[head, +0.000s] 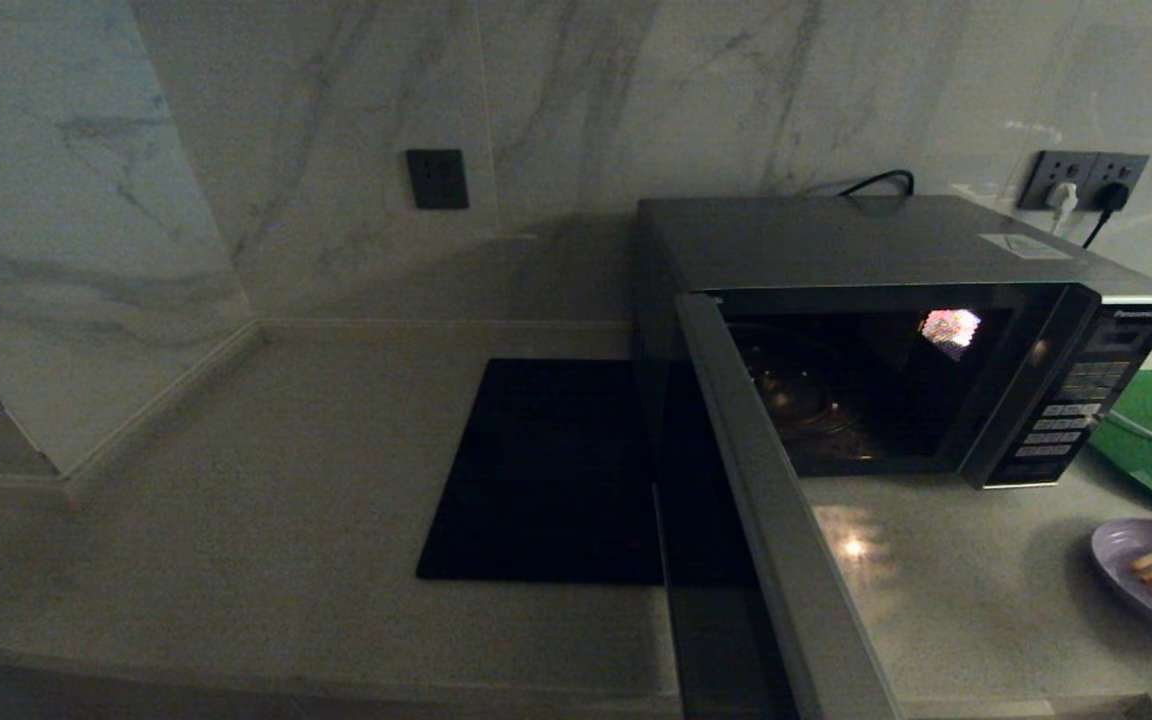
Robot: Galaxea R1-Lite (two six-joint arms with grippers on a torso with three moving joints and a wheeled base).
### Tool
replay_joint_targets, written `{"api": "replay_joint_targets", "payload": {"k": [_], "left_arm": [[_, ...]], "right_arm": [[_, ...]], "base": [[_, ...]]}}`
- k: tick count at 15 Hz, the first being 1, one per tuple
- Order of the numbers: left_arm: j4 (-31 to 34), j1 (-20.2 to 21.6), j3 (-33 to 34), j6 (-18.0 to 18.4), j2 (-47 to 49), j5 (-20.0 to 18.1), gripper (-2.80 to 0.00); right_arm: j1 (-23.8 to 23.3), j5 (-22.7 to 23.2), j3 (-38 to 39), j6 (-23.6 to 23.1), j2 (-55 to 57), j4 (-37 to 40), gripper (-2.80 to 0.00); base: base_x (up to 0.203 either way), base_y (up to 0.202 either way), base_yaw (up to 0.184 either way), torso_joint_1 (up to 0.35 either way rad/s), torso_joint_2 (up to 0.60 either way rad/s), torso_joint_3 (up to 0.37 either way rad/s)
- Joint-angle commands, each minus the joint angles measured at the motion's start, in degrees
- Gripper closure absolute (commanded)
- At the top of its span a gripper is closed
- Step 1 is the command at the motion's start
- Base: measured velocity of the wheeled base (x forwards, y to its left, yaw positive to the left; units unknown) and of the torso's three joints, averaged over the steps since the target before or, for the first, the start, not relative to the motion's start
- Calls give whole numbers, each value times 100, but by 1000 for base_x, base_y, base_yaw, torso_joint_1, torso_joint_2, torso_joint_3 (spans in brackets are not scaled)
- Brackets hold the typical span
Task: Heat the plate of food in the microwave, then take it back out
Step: Put the plate in the microwave oven
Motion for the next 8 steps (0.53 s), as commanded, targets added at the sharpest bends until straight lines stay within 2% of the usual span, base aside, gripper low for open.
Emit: {"api": "replay_joint_targets", "payload": {"k": [1,8], "left_arm": [[0,0,1,-4,0,3,0],[0,0,1,-4,0,3,0]], "right_arm": [[-1,47,21,12,-152,7,0],[-10,202,86,21,-273,15,0]], "base": [[0,0,0,0,0,0],[0,0,0,0,0,0]]}}
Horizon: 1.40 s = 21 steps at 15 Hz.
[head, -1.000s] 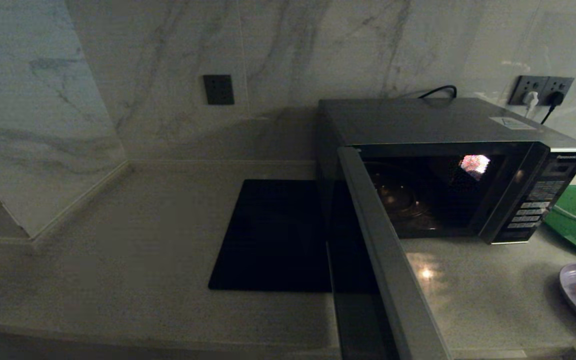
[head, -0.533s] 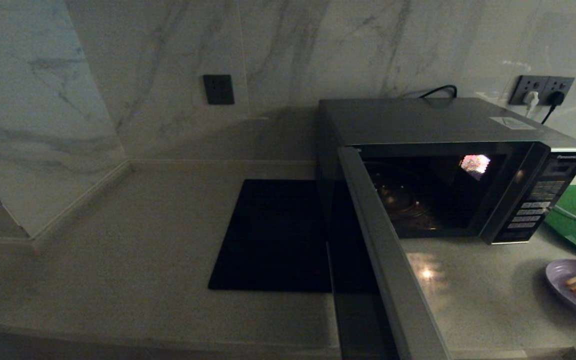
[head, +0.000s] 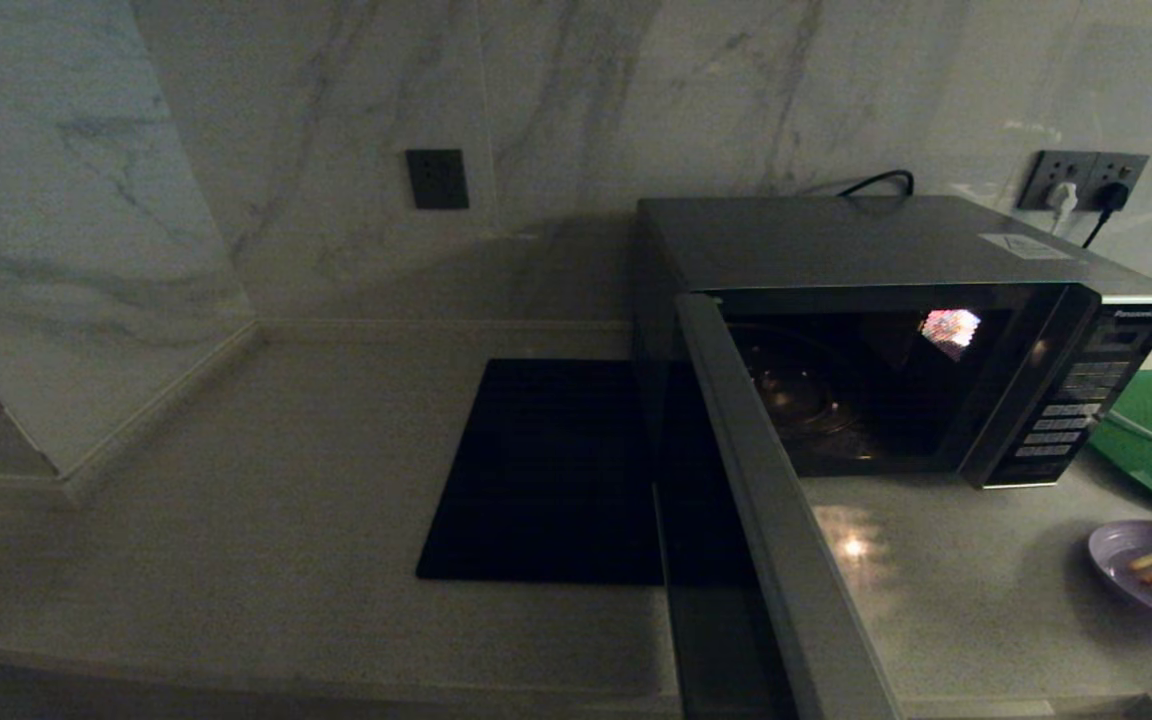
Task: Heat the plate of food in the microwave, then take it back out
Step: Put the plate in the microwave oven
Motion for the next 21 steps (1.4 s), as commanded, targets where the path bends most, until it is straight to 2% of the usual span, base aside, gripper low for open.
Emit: {"api": "replay_joint_targets", "payload": {"k": [1,3,6,11,20,21], "left_arm": [[0,0,1,-2,0,3,0],[0,0,1,-2,0,3,0],[0,0,1,-2,0,3,0],[0,0,1,-2,0,3,0],[0,0,1,-2,0,3,0],[0,0,1,-2,0,3,0]], "right_arm": [[-1,183,38,15,-73,15,0],[-9,481,87,7,-172,15,0],[-14,638,89,6,-291,10,0],[-14,667,195,-12,-505,15,0],[24,1345,1050,-934,-1480,24,0],[19,1559,1156,-1105,-1544,27,0]], "base": [[0,0,0,0,0,0],[0,0,0,0,0,0],[0,0,0,0,0,0],[0,0,0,0,0,0],[0,0,0,0,0,0],[0,0,0,0,0,0]]}}
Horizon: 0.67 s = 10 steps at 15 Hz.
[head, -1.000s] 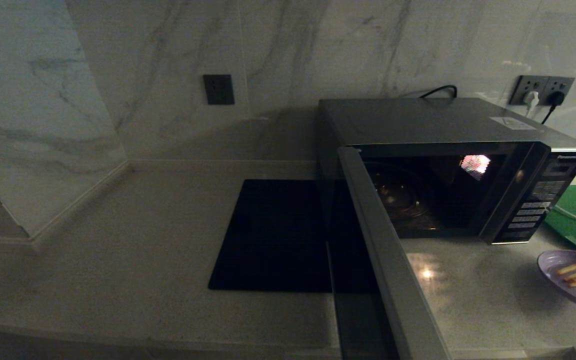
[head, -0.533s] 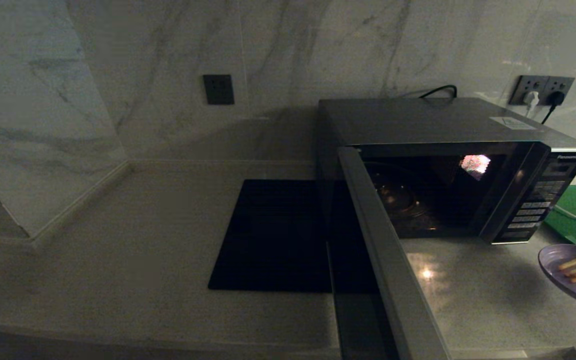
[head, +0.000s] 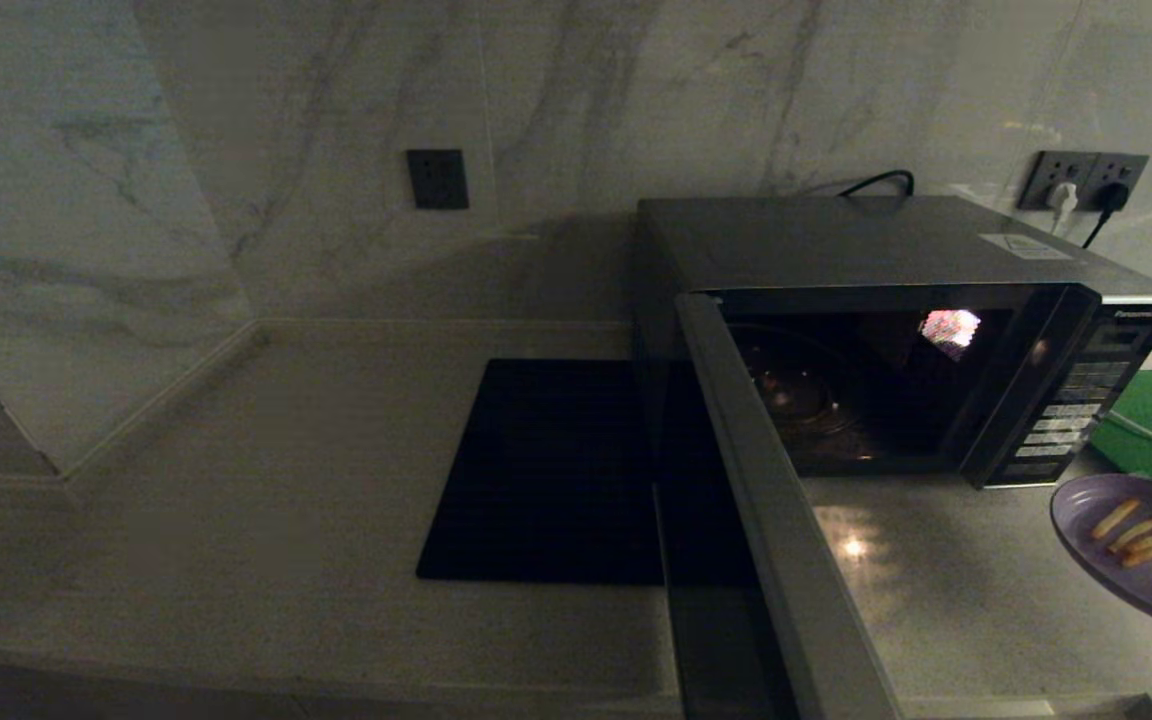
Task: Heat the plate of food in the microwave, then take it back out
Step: Put the plate in the microwave oven
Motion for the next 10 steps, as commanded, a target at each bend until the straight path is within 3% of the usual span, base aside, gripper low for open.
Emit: {"api": "replay_joint_targets", "payload": {"k": [1,4,10], "left_arm": [[0,0,1,-2,0,3,0],[0,0,1,-2,0,3,0],[0,0,1,-2,0,3,0]], "right_arm": [[-3,326,278,-338,-252,32,0],[126,532,513,-814,-393,39,0],[862,591,536,-835,-586,67,0]], "base": [[0,0,0,0,0,0],[0,0,0,0,0,0],[0,0,0,0,0,0]]}}
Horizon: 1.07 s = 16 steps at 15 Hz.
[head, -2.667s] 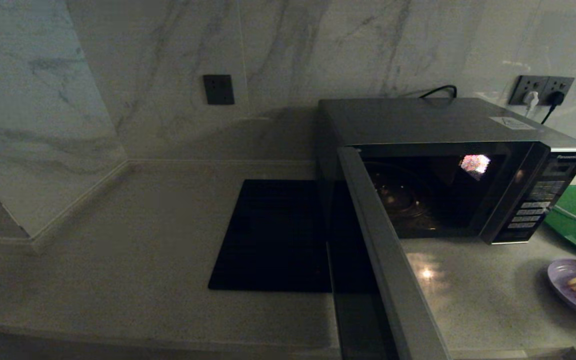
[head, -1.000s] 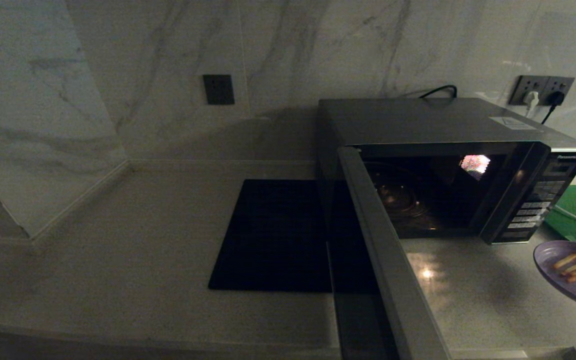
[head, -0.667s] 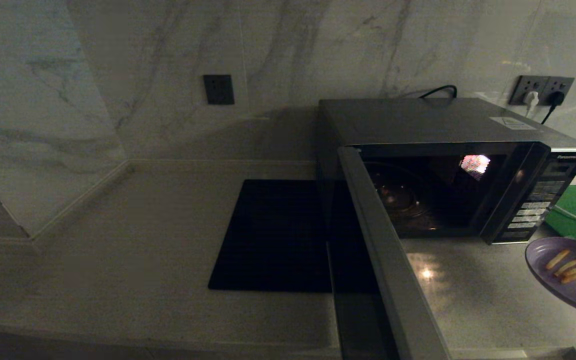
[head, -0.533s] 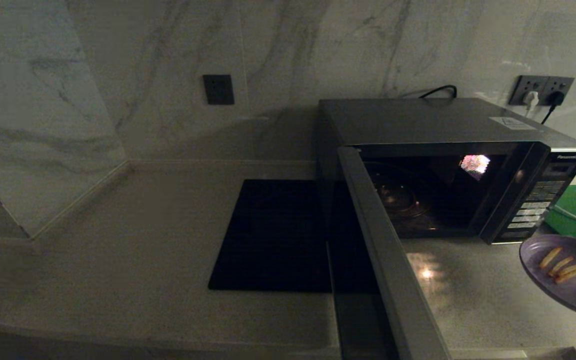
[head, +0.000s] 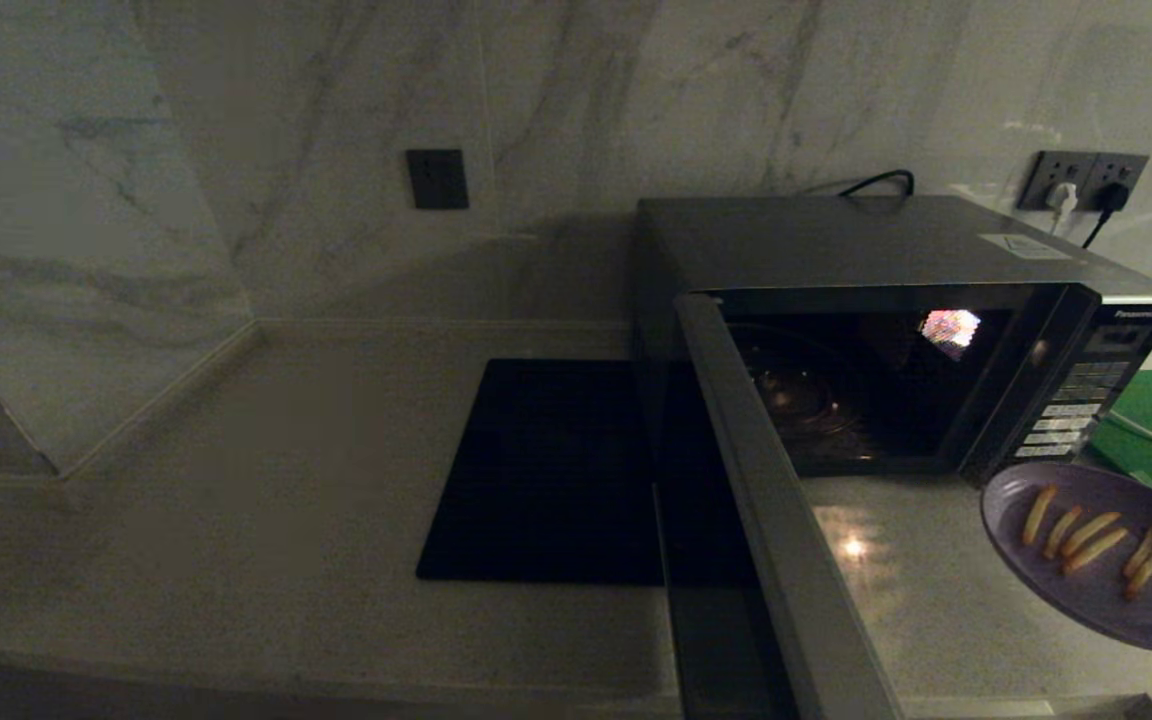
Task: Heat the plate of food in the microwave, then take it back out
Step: Put the plate in the microwave oven
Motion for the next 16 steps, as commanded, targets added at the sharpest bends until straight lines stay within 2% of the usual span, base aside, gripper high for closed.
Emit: {"api": "replay_joint_targets", "payload": {"k": [1,7,12,14,16], "left_arm": [[0,0,1,-4,0,3,0],[0,0,1,-4,0,3,0],[0,0,1,-4,0,3,0],[0,0,1,-4,0,3,0],[0,0,1,-4,0,3,0]], "right_arm": [[327,10,0,16,-129,30,0],[1321,-15,-71,132,-446,91,0],[2385,-15,-378,647,-375,110,0],[2726,-45,-656,1028,-244,105,0],[3010,-299,-877,1467,-149,90,0]], "base": [[0,0,0,0,0,0],[0,0,0,0,0,0],[0,0,0,0,0,0],[0,0,0,0,0,0],[0,0,0,0,0,0]]}}
